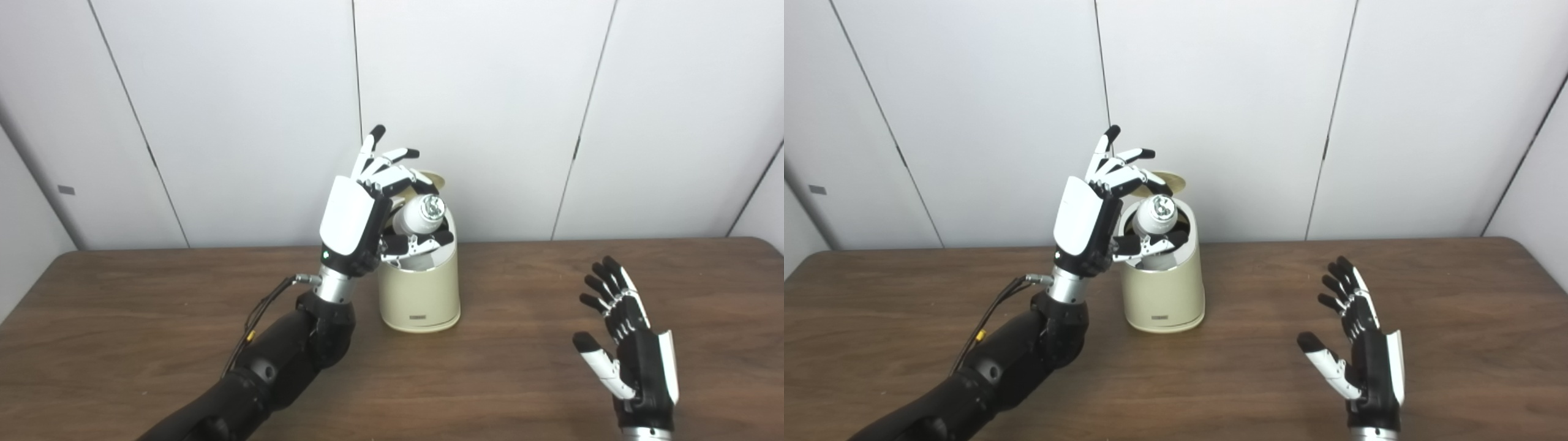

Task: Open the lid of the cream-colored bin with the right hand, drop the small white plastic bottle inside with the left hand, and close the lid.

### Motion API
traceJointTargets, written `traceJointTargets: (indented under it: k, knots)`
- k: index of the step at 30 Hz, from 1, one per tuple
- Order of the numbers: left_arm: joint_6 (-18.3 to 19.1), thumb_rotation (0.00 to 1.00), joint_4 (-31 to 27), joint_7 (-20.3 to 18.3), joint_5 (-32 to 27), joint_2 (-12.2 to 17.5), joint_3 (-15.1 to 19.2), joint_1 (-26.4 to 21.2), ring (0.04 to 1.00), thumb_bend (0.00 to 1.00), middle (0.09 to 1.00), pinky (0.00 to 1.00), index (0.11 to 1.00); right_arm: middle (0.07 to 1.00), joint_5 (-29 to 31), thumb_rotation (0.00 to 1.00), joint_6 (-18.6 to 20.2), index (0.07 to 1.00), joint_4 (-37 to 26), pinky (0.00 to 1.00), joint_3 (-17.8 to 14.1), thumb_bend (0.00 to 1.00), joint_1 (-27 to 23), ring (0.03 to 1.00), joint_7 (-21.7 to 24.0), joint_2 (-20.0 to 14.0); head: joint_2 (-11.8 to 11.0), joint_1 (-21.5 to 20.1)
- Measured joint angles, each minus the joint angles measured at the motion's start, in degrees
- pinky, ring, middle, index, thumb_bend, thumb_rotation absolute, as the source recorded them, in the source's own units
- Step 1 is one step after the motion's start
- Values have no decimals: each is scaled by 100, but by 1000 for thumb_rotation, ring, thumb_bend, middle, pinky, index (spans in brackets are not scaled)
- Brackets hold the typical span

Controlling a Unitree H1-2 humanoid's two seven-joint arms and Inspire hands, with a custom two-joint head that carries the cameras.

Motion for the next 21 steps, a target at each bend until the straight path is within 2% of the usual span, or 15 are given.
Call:
traceJointTargets:
  k: [21]
  knots:
    - [0, 0, 278, -46, -54, 0, -52, 0, 778, 522, 462, 1000, 508, 879, 8, 692, 0, 893, 8, 772, 14, 826, -5, 847, -38, -3, -70, -44]
